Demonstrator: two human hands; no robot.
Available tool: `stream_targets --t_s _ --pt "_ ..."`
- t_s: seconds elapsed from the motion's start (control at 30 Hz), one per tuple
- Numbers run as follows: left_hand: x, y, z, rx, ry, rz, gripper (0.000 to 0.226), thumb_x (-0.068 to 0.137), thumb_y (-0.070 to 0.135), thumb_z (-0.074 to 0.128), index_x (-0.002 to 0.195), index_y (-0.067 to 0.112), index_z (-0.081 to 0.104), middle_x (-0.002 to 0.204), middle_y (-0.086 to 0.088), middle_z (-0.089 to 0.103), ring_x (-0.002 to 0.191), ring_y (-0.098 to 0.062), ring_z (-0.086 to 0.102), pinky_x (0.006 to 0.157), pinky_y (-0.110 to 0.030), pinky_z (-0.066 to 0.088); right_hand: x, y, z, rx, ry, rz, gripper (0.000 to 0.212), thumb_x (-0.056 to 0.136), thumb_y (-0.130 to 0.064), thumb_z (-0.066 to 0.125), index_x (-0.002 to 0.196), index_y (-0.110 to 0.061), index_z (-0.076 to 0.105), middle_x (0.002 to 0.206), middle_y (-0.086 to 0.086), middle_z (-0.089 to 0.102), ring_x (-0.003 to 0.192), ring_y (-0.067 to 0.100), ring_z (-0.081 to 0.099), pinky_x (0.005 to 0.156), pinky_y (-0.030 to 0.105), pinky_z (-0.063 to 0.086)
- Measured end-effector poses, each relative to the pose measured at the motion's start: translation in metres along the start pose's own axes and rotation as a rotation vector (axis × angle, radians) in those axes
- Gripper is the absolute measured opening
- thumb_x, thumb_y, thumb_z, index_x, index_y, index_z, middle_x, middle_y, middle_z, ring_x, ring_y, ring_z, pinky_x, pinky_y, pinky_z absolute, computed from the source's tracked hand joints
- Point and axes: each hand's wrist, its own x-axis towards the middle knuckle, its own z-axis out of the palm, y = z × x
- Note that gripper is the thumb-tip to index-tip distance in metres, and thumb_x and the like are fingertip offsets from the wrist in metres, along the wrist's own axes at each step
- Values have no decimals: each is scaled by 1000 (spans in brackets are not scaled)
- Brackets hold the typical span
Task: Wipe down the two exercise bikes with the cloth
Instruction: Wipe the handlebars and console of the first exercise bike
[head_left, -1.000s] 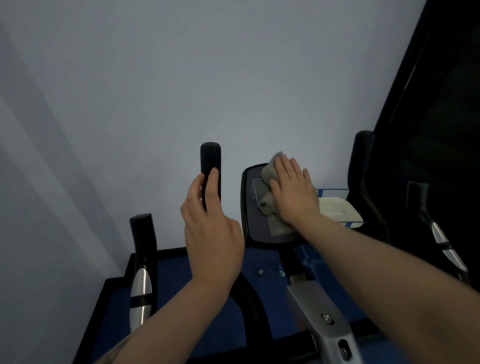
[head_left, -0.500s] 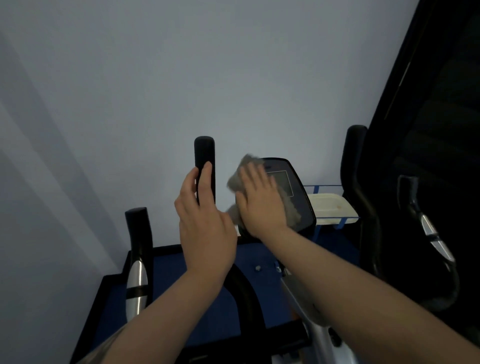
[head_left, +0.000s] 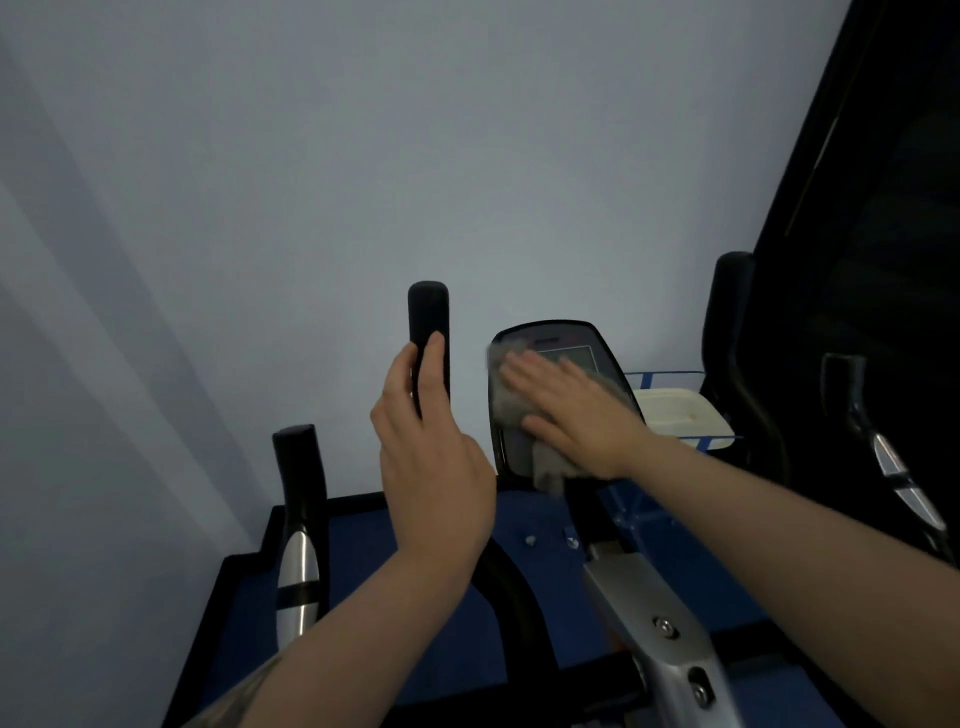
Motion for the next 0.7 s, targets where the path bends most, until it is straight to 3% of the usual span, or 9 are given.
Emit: stream_targets --t_s 0.1,0.17,0.2,0.3,0.37,0.5,0.53,0.57,0.7 --pt "0 1 -1 3 4 -4 86 79 -17 47 153 21 22 152 -4 25 125 -26 38 77 -40 54 28 4 -5 -1 138 451 59 104 -41 28 156 -19 10 163 -1 5 150 14 1 121 41 3" --pt "-1 0 -1 -3 7 0 87 79 -17 47 152 21 23 152 -3 25 125 -26 38 78 -40 54 38 -30 5 -10 223 577 63 102 -43 27 155 -13 12 163 4 6 150 19 2 121 40 3" --pt "0 0 -1 -6 7 0 87 78 -17 47 152 21 23 152 -3 25 125 -26 37 79 -40 53 32 -43 14 -22 221 512 64 101 -43 28 155 -11 14 163 6 7 150 20 3 121 41 5" --pt "0 0 -1 -4 13 -2 87 78 -17 48 152 21 24 152 -3 25 126 -26 37 81 -40 53 -9 -37 18 -5 103 86 61 100 -42 28 155 -16 19 162 -1 9 150 14 3 122 36 3" --pt "0 0 0 -1 14 5 86 78 -17 48 152 21 24 152 -4 26 125 -27 38 79 -40 53 -9 -16 8 -1 71 67 57 102 -39 31 155 -19 18 162 -4 9 149 11 3 122 35 1" --pt "0 0 -1 -9 9 -1 86 78 -17 47 152 21 24 151 -4 27 124 -26 39 78 -39 54 36 -37 8 -4 248 643 58 102 -36 28 155 -18 14 163 1 7 150 16 4 121 40 3" --pt "0 0 -1 -13 8 1 86 78 -17 47 152 21 24 152 -3 26 125 -26 38 78 -39 54 40 -51 13 0 269 685 58 102 -37 27 156 -17 13 163 2 7 150 17 4 121 42 4" --pt "0 0 -1 -17 8 1 86 78 -17 47 152 22 24 152 -3 26 125 -25 37 78 -39 54 37 -60 18 3 270 619 58 102 -37 27 156 -17 14 163 2 7 150 18 4 121 43 6" --pt "0 1 -2 -13 10 -11 86 79 -16 47 152 23 23 152 -2 26 124 -24 37 78 -40 54 -19 -35 14 19 53 -21 59 101 -40 32 155 -24 15 162 -6 8 150 10 1 122 35 -1"
